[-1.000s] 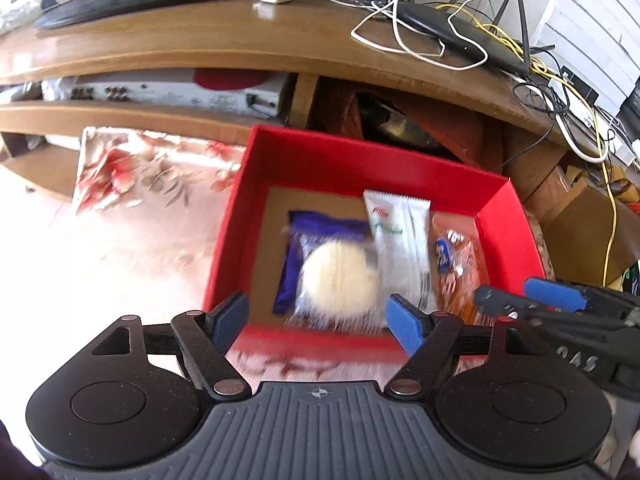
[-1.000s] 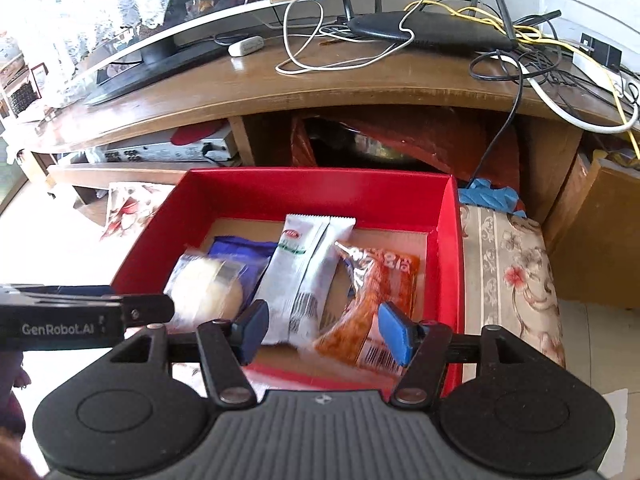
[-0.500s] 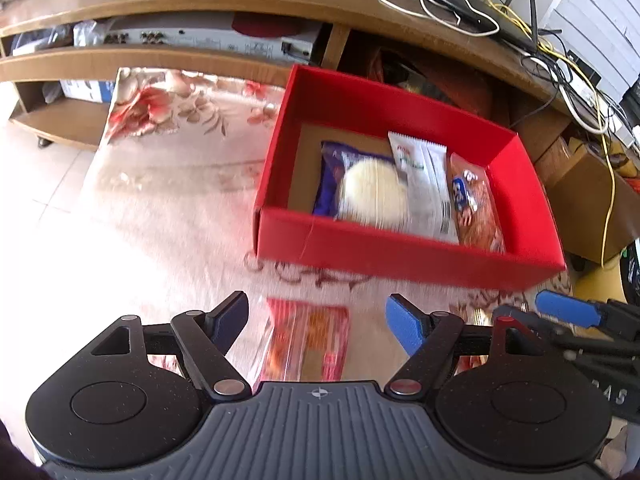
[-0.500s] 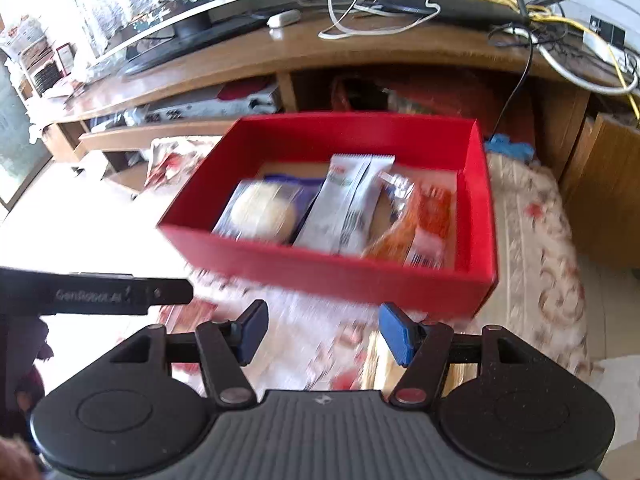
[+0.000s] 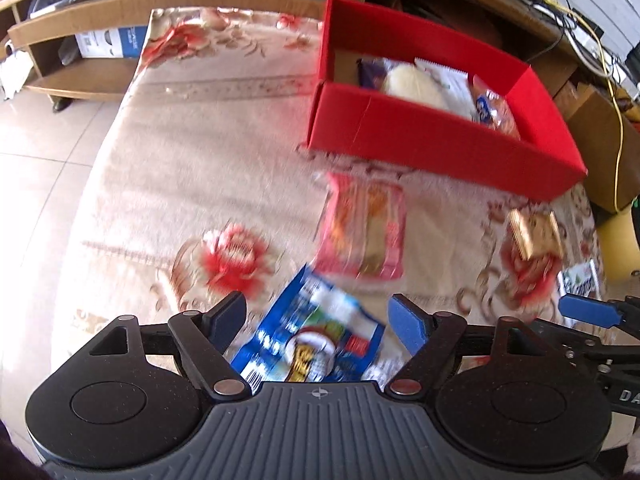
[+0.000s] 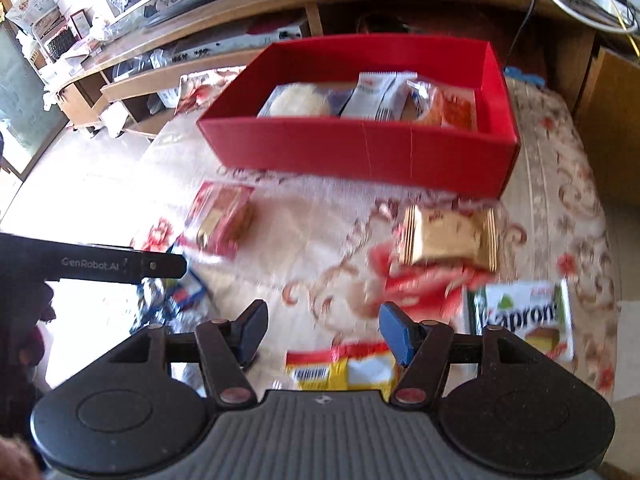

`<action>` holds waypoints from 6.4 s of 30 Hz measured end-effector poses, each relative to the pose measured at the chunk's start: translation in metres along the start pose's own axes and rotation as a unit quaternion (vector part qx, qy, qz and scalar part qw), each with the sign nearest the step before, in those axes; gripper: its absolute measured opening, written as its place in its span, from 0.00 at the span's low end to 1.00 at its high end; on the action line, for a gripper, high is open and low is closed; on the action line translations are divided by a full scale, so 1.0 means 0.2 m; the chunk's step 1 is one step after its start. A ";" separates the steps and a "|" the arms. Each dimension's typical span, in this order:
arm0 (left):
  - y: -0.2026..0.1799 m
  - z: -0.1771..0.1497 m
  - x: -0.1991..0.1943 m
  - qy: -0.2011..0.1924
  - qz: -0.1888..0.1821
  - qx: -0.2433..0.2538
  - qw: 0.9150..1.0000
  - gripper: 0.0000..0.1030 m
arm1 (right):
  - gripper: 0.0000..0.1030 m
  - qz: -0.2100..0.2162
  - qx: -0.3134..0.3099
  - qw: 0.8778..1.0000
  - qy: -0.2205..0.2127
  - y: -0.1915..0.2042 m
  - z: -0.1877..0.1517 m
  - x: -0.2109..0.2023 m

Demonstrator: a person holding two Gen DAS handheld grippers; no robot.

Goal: Organize snacks
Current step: 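Move both tools back over the loose snacks, fingers open, then grasp the blue sausage packet with the left tool while the right tool grasps the yellow-red chip bag, then lift both packets and carry them over the red box, then lower both packets into the red box and open both tools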

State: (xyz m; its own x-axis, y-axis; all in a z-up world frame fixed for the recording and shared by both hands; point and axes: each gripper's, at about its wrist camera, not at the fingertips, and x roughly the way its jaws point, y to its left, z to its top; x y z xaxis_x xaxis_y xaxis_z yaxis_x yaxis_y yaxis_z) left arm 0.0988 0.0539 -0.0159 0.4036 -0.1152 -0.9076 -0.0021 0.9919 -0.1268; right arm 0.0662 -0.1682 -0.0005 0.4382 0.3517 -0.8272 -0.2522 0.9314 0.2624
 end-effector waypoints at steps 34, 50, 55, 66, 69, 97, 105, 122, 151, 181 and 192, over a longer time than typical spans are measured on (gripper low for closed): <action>0.03 -0.17 -0.01 0.022 -0.018 0.035 0.999 0.70 | 0.62 -0.008 0.030 0.999 0.044 -0.08 -0.17 0.04; 0.02 -0.17 0.01 0.021 -0.011 0.032 0.999 0.82 | 0.99 -0.034 -0.043 0.997 0.051 0.06 -0.22 0.18; 0.02 -0.17 0.01 0.018 0.003 0.038 0.999 0.79 | 0.84 -0.064 -0.077 0.994 0.045 0.10 -0.24 0.16; -0.10 -0.17 0.06 0.019 0.012 0.078 0.997 0.84 | 0.49 -0.061 -0.052 0.996 0.033 0.03 -0.22 0.08; -0.14 -0.18 0.08 0.015 0.033 0.098 0.995 0.84 | 0.49 -0.058 -0.046 0.997 0.037 0.03 -0.22 0.09; -0.12 -0.19 0.07 0.020 0.019 0.054 0.998 0.85 | 0.49 -0.048 -0.025 0.998 0.024 0.00 -0.16 0.08; -0.09 -0.21 0.03 0.020 0.021 0.037 0.999 0.77 | 0.49 -0.049 -0.034 0.998 0.024 0.02 -0.16 0.09; -0.15 -0.13 -0.09 -0.022 -0.029 0.016 0.999 0.76 | 0.49 -0.044 -0.015 0.999 -0.028 0.01 -0.06 -0.03; -0.46 0.48 -0.06 -0.097 -0.050 0.024 0.994 0.76 | 0.49 -0.053 0.057 0.991 -0.111 -0.25 0.58 -0.04; -0.51 0.73 0.31 -0.081 0.001 0.030 0.996 0.78 | 0.49 -0.079 0.053 0.993 -0.077 -0.43 0.81 0.38; -0.49 0.73 0.25 -0.088 -0.007 0.021 0.996 0.81 | 0.51 -0.078 0.048 0.991 -0.095 -0.41 0.81 0.30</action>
State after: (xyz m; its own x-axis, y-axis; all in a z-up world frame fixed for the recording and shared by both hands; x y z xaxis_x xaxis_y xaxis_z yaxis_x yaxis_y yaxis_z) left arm 0.2532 -0.0413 0.0089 0.5568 -0.1225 -0.8216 0.0423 0.9920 -0.1193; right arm 0.2532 -0.2080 0.0097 0.6216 0.2056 -0.7559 -0.0893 0.9773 0.1923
